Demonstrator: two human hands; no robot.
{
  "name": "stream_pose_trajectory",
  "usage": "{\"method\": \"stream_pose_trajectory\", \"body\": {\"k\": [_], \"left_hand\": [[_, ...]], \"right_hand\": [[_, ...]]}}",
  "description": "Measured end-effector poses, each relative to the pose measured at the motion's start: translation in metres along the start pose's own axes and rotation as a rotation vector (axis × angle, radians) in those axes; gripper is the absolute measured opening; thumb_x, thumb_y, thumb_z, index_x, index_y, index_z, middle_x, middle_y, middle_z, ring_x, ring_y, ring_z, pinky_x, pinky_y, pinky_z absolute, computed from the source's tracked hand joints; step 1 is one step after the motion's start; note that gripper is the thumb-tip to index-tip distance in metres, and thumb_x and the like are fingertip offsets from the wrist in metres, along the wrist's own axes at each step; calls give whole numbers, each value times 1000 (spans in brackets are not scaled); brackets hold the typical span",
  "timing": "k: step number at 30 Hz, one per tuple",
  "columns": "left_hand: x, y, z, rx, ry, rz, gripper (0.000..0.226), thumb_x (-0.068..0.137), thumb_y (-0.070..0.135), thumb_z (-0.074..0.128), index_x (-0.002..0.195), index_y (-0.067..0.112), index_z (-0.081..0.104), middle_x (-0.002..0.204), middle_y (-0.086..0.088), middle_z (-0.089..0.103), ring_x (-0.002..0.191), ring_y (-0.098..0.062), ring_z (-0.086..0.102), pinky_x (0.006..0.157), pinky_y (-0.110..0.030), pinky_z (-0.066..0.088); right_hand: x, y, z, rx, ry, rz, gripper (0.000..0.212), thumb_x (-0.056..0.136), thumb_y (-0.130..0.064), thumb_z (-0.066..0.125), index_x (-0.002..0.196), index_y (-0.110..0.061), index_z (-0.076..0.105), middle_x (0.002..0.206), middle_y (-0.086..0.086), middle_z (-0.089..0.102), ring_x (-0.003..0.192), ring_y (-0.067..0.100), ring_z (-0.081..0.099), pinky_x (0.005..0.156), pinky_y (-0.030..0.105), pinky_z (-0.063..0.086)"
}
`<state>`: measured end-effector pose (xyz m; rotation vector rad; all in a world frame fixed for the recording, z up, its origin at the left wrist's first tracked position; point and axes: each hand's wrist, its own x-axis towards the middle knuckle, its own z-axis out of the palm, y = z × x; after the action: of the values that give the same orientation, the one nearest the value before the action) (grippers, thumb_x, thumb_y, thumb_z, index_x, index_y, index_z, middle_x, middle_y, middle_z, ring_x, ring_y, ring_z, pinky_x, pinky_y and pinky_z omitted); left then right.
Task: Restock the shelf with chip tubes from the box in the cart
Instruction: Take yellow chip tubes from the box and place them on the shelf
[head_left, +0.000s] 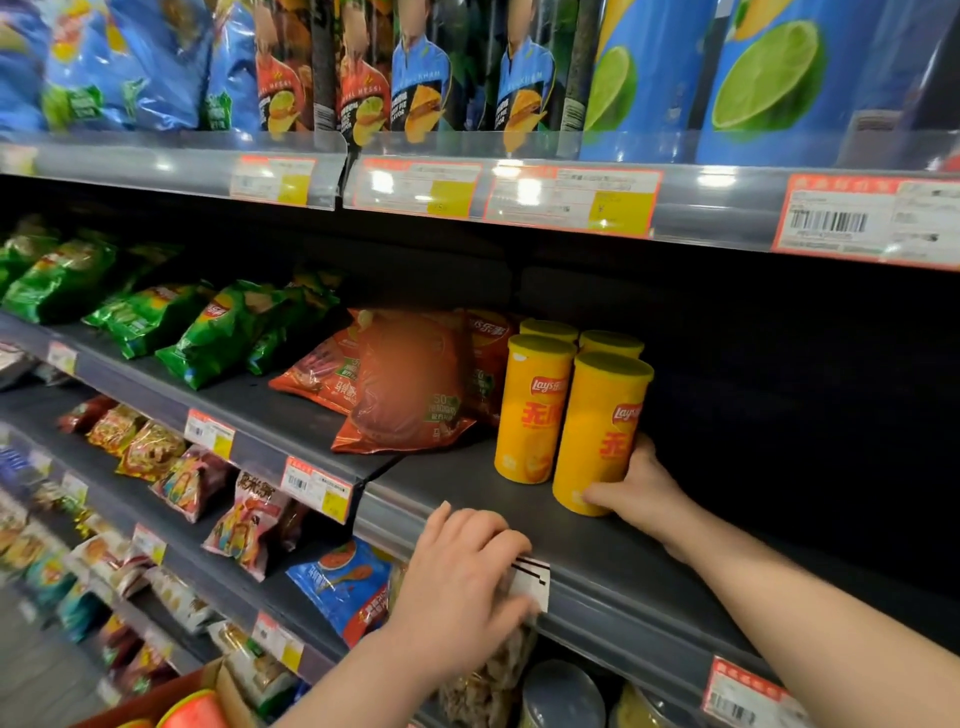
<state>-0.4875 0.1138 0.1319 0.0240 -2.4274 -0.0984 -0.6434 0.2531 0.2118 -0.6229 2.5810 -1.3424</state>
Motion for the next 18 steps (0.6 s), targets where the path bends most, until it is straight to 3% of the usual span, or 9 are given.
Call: {"method": "stream_pose_trajectory", "body": {"k": [8,12,18], "left_hand": [[-1,2,1,-7,14,-17,36,69,57,53,100,39,49,96,17,52,95,-4,43,98,-39,35],[0,2,-1,-5,-3,-9,37,71,57,53,102,37,49,98,14,54,95,-8,51,98,-40,36],[0,4,-3,17,-55,-22,38,74,56,52,104,33,48,101,9,57,96,-15,58,98,-45,38]], "right_hand": [[11,5,-4,-76,40,-5,86,70,-24,83,138,-12,33,138,12,48,124,31,49,99,40,42],[15,7,-1,-95,54,-15,87,66,-31,85,135,-13,35,135,12,51,120,32,52,99,43,44],[15,9,1,-110,61,-18,82,69,-30,84,133,-10,36,133,14,52,118,33,53,93,38,44]]}}
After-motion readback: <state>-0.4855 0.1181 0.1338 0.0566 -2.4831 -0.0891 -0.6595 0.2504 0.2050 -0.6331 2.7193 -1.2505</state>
